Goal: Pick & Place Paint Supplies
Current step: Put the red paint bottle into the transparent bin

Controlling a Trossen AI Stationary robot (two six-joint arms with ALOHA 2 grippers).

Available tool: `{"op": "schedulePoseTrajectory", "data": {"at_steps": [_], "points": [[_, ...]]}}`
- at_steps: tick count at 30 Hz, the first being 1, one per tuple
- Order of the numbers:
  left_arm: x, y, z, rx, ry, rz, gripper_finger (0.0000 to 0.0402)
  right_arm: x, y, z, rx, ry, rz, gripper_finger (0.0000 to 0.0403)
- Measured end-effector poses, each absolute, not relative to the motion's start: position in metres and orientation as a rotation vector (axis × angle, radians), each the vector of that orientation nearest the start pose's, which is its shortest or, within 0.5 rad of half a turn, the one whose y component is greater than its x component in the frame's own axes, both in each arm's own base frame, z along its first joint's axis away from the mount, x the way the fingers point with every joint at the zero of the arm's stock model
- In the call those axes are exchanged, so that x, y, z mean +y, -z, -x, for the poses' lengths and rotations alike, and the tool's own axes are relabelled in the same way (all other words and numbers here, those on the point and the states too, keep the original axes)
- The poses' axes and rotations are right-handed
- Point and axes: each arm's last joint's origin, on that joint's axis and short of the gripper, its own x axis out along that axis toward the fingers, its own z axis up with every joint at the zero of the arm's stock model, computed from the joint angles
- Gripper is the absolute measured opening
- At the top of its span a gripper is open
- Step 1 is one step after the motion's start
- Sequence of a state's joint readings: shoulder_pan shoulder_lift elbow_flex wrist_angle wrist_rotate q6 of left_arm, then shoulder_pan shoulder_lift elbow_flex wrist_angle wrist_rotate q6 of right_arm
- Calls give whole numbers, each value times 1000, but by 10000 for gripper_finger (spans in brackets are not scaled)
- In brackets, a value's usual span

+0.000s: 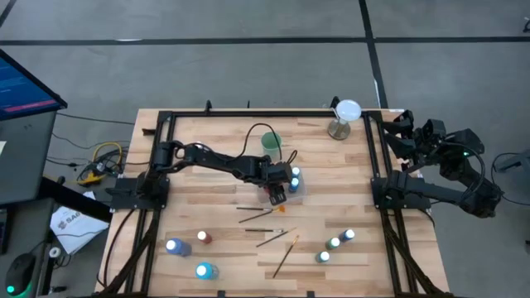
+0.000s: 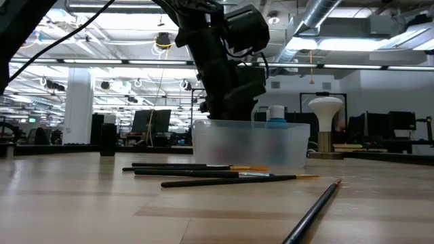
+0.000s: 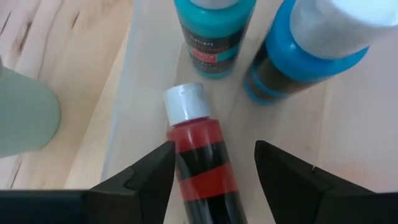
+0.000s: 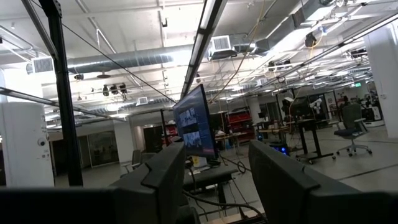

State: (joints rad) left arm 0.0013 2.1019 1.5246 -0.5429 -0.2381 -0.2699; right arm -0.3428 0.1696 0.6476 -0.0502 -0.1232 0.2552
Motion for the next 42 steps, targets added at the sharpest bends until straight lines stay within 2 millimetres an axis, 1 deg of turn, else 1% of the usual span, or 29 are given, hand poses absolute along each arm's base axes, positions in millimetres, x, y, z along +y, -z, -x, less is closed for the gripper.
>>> {"op": "schedulePoseTrajectory", "data": {"at_steps": [5, 9, 15, 18, 24, 26, 31, 38, 42], "points": [[7, -154, -433, 1088, -364, 106, 214, -9, -354, -37, -441, 162, -151, 172], [7, -146, -427, 1122, -368, 106, 214, -9, -354, -37, -441, 162, -152, 172], [6, -135, -420, 1151, -358, 171, 208, -9, -354, -37, -441, 161, -152, 172], [5, -134, -419, 1158, -340, 186, 186, -9, -354, -37, -441, 162, -152, 172], [6, -136, -418, 1160, -335, 219, 121, -9, -354, -36, -442, 162, -152, 172], [6, -136, -417, 1161, -335, 228, 113, -9, -354, -37, -441, 162, -152, 172], [6, -143, -416, 1145, -332, 257, 112, -9, -354, -37, -441, 162, -151, 172], [6, -164, -415, 1082, -328, 274, 112, -9, -354, -37, -442, 162, -152, 172], [5, -187, -411, 1019, -317, 284, 112, -9, -354, -37, -441, 162, -152, 172]]}}
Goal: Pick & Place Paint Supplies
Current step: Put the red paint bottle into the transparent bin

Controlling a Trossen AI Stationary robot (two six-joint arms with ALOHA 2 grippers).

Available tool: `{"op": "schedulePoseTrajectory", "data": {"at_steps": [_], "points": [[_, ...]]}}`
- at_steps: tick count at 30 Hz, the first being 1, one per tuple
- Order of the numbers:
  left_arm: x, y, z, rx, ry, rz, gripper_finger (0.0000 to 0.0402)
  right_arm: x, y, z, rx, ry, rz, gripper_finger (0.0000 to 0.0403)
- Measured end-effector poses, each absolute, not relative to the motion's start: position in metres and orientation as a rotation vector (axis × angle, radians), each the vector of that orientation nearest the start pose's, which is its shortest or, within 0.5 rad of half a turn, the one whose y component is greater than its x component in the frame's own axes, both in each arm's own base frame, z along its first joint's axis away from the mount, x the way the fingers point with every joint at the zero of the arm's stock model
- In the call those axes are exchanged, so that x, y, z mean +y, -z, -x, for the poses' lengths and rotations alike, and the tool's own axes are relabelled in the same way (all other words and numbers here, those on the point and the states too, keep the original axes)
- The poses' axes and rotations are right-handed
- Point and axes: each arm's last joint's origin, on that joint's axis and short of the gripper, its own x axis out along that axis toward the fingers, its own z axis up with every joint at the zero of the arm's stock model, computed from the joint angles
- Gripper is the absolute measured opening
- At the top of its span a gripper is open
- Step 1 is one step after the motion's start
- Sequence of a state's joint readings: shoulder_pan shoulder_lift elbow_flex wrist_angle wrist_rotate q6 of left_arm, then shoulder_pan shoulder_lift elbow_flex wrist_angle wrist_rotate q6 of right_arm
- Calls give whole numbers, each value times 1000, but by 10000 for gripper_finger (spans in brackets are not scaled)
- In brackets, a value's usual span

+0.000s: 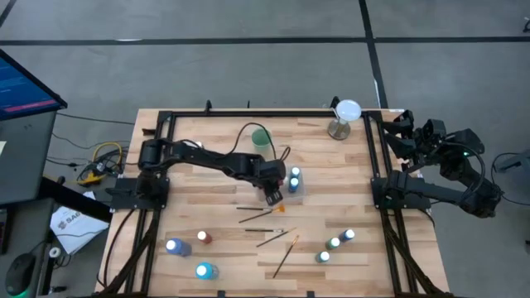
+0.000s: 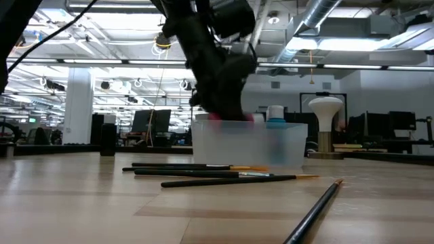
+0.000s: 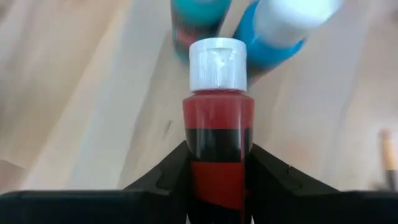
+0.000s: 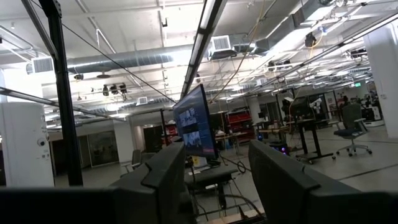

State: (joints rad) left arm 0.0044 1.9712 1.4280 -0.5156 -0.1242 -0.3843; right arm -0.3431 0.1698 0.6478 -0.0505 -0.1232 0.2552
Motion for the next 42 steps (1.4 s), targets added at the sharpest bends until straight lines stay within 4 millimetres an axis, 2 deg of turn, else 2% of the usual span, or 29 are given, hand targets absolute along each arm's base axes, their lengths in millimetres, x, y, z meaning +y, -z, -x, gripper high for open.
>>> {"op": "schedulePoseTrajectory", "data": {"at_steps": [3, 10, 16, 21, 24, 31, 36, 42], "points": [[6, -207, -406, 969, -318, 304, 112, -9, -354, -37, -441, 162, -152, 172], [7, -269, -388, 773, -267, 289, 112, -9, -354, -37, -441, 161, -152, 173], [4, -331, -371, 429, -181, 235, 113, -9, -354, -37, -441, 162, -152, 173], [0, -360, -343, 148, -86, 234, 113, -9, -354, -37, -441, 161, -152, 172], [-4, -364, -323, 41, -36, 239, 113, -9, -354, -37, -441, 162, -152, 172], [-17, -351, -285, -178, 50, 248, 113, -9, -354, -37, -441, 162, -152, 172], [-30, -312, -264, -120, 93, 154, 113, -9, -354, -37, -441, 161, -152, 172], [-40, -269, -239, -214, 146, 190, 113, -9, -354, -37, -441, 162, -152, 173]]}}
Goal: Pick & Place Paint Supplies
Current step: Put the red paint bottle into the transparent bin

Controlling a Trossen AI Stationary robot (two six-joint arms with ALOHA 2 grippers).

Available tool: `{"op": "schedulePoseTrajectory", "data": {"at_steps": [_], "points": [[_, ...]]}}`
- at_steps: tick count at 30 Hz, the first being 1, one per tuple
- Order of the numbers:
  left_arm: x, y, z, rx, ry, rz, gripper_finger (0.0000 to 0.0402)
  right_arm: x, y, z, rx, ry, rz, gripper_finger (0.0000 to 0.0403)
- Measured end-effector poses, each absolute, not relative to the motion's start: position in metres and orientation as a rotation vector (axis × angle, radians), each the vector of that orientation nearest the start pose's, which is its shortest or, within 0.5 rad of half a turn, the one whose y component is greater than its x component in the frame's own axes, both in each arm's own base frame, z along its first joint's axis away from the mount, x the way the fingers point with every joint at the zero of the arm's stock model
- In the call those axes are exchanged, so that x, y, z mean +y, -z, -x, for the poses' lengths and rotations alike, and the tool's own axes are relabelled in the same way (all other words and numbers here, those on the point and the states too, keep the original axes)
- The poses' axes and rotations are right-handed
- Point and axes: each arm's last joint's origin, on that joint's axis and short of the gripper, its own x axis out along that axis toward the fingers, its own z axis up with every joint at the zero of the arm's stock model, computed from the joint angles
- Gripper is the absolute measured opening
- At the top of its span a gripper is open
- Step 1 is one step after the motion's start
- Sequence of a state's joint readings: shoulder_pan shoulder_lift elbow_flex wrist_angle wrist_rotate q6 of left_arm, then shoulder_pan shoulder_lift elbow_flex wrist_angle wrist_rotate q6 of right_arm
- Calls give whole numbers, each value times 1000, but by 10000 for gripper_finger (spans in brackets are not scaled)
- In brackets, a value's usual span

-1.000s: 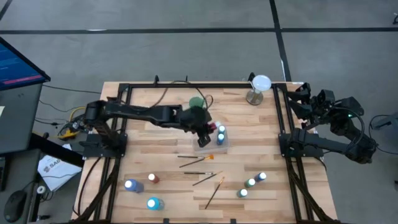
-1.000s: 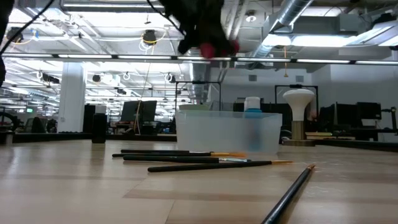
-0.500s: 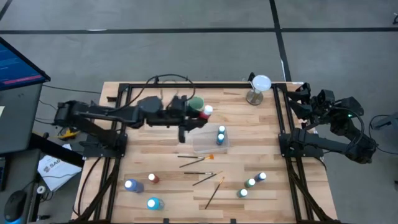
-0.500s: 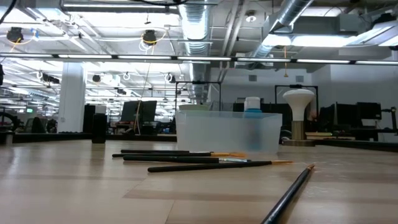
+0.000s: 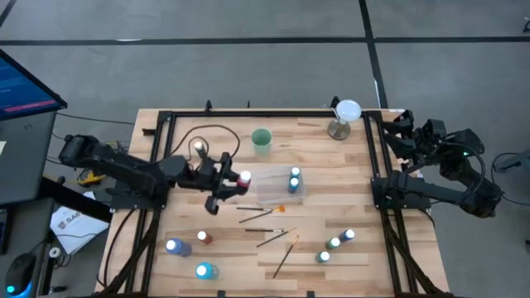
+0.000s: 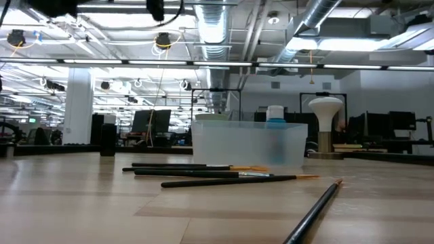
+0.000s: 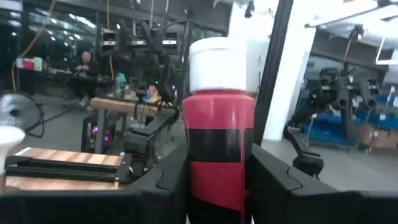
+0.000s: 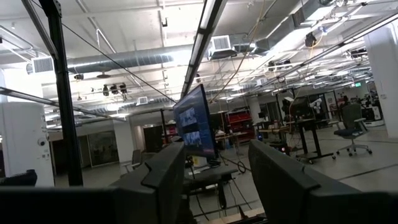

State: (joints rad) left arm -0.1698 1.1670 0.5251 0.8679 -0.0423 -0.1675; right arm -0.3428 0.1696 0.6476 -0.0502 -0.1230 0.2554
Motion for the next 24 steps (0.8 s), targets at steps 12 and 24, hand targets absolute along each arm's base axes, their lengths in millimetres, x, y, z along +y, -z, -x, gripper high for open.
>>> {"op": "schedulePoseTrajectory", "data": {"at_steps": [12, 24], "points": [[-51, -253, -230, -265, 208, 250, 113, -9, -354, -37, -441, 162, -151, 172], [-52, -256, -229, -294, 245, 288, 113, -9, -354, -37, -441, 161, -152, 172]]}}
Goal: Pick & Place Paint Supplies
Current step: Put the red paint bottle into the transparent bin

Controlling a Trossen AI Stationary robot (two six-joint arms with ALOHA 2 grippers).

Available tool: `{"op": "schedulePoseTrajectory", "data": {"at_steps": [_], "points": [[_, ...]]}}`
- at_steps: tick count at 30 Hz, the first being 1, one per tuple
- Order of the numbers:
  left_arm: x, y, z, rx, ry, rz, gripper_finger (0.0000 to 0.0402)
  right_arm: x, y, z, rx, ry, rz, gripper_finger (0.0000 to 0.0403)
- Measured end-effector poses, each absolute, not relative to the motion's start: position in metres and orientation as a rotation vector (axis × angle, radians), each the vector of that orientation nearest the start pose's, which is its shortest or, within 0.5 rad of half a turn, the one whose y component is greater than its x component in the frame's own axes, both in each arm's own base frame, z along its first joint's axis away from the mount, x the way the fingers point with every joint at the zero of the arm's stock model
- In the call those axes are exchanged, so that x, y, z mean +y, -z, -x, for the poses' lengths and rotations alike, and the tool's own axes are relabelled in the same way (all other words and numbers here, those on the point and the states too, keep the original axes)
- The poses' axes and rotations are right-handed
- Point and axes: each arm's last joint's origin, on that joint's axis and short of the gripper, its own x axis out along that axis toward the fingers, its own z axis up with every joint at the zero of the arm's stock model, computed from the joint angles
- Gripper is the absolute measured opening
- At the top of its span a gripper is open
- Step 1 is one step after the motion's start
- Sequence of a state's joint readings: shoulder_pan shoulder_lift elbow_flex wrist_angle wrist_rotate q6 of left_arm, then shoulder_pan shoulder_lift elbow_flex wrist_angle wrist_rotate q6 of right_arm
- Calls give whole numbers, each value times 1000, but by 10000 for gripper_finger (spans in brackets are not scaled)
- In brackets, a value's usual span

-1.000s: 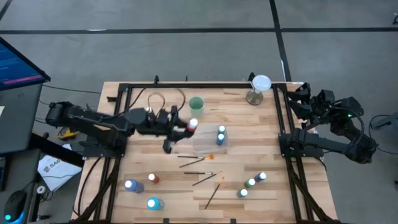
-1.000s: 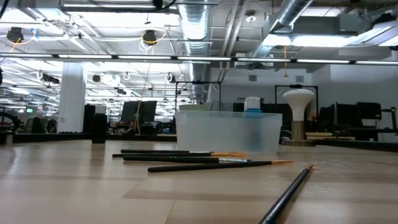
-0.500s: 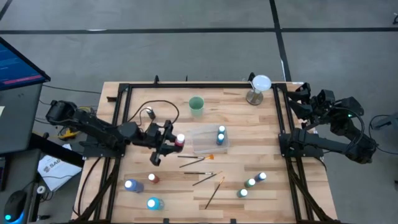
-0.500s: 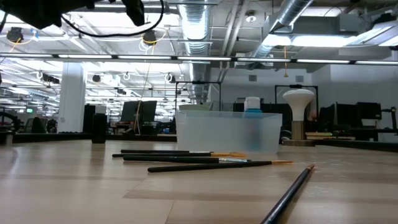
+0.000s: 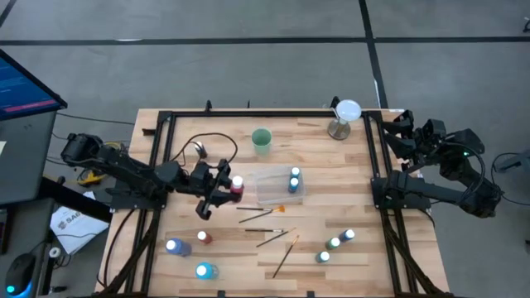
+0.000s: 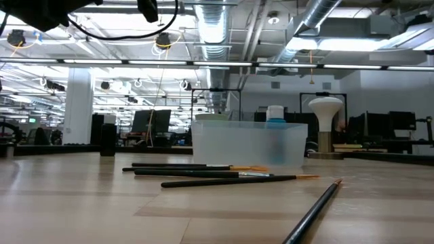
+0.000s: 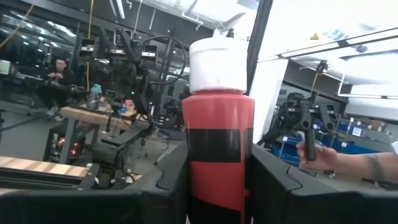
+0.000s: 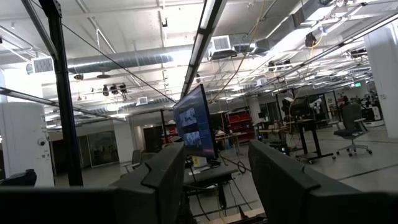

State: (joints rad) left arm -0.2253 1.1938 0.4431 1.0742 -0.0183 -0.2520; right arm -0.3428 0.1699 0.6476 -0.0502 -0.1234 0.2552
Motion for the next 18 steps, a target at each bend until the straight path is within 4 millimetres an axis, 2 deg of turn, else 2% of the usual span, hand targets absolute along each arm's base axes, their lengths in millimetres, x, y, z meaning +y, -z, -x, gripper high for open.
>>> {"op": "schedulePoseTrajectory", "data": {"at_steps": [3, 14, 18], "points": [[-52, -256, -229, -292, 256, 302, 113, -9, -355, -36, -452, 157, -165, 172], [-51, -256, -229, -292, 250, 305, 114, -7, -366, -31, -594, 53, -413, 172], [-51, -256, -229, -292, 249, 305, 114, -7, -368, -29, -621, 32, -448, 172]]}}
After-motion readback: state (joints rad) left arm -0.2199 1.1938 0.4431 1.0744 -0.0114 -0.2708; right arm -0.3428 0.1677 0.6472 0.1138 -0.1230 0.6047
